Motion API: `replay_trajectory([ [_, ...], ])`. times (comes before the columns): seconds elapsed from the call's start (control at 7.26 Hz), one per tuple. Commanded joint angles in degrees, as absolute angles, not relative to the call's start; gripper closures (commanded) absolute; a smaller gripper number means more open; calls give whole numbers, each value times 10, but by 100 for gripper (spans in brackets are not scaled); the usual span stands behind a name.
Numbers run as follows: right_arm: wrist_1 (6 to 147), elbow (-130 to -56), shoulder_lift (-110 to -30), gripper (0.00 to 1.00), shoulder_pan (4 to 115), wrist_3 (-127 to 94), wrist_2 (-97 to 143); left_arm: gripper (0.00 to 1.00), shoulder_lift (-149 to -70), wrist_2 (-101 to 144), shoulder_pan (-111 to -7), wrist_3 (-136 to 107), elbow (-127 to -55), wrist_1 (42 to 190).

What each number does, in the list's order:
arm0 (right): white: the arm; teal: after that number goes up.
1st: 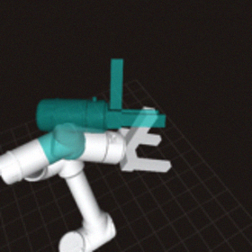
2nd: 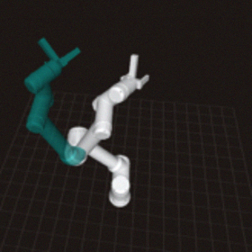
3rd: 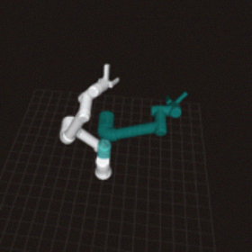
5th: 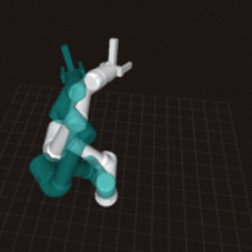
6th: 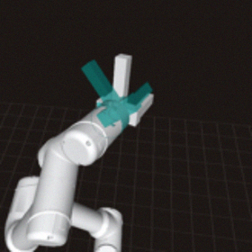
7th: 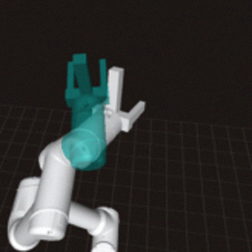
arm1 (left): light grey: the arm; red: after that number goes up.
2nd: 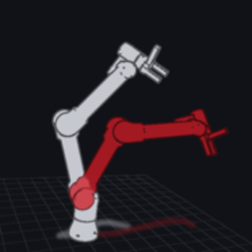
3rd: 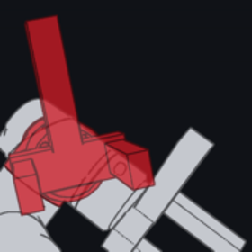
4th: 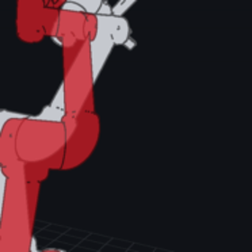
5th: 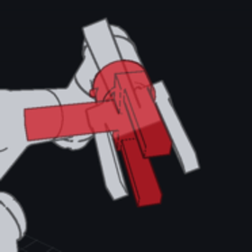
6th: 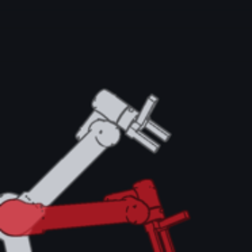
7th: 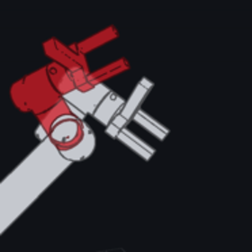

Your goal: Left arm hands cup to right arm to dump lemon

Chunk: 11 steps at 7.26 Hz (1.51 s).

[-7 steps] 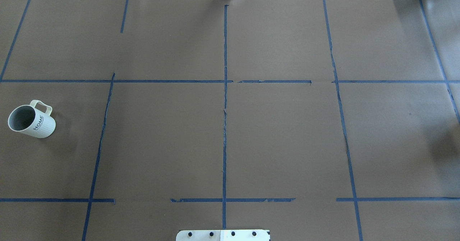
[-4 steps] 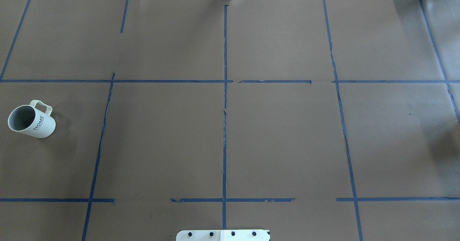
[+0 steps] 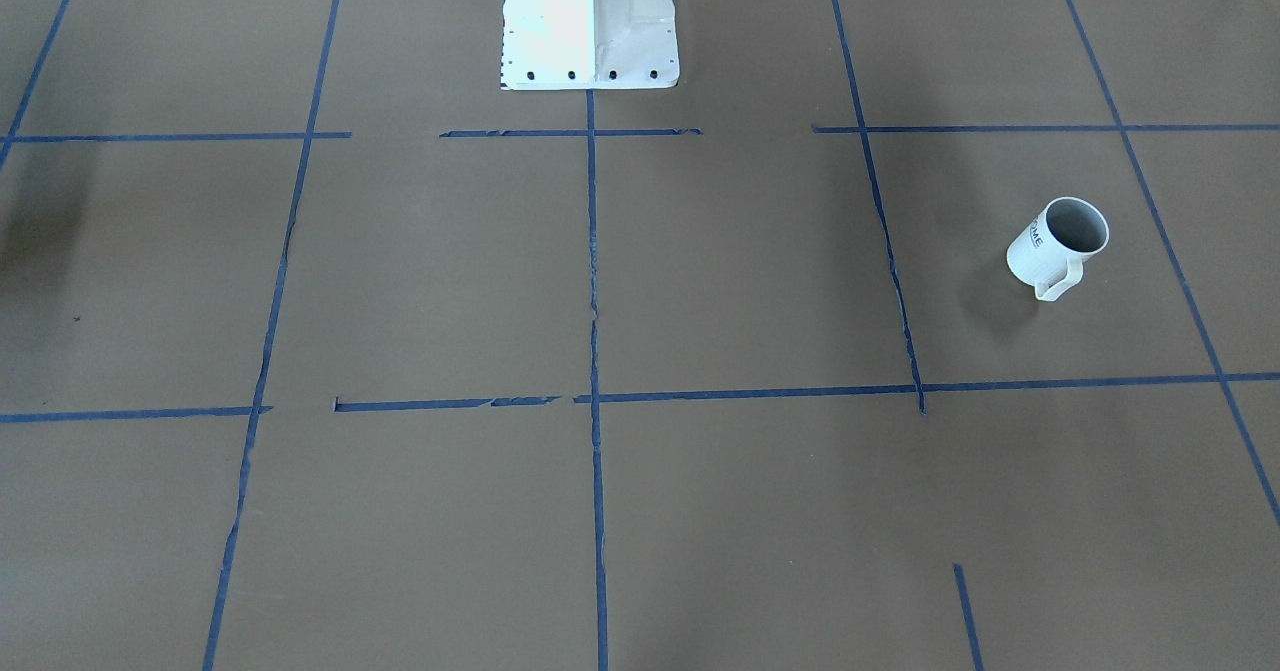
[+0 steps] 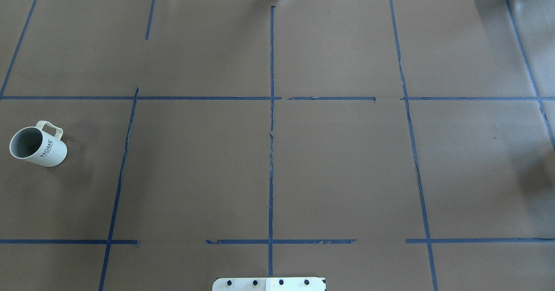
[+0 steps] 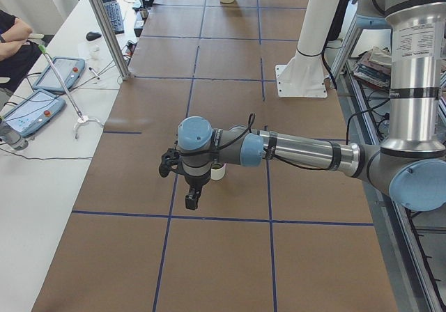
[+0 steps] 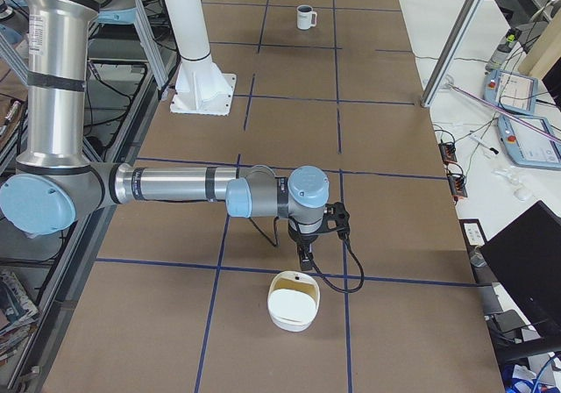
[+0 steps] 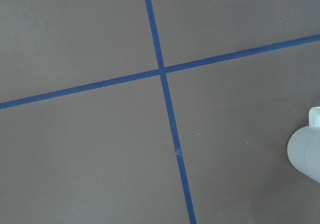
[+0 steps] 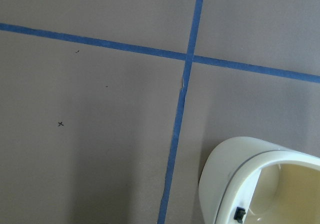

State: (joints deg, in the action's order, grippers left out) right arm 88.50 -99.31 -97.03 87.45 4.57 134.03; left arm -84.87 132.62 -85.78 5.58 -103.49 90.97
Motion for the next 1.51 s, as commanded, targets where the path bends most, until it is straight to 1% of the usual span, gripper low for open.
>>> replay_trajectory([
  [0.0,885,-993,-970,0,875,46,1340,0,-841,1320,-784,-82,-1039,976],
  [0.28,885,-993,-970,0,875,46,1342,0,-817,1319,-708,-231,-1027,1101],
  [0.55,885,-992,-970,0,875,46,1341,0,-812,1316,-677,-310,-1008,1167],
  [0.96,885,-991,-970,0,875,46,1340,0,-818,1269,-608,-394,-1000,1195],
  [1.1,885,-991,-970,0,875,46,1340,0,-819,1268,-607,-393,-997,1196],
  [1.24,886,-991,-970,0,875,46,1340,16,-819,1270,-607,-399,-998,1196],
  [1.38,886,-991,-970,0,875,46,1339,66,-819,1272,-607,-407,-999,1196],
])
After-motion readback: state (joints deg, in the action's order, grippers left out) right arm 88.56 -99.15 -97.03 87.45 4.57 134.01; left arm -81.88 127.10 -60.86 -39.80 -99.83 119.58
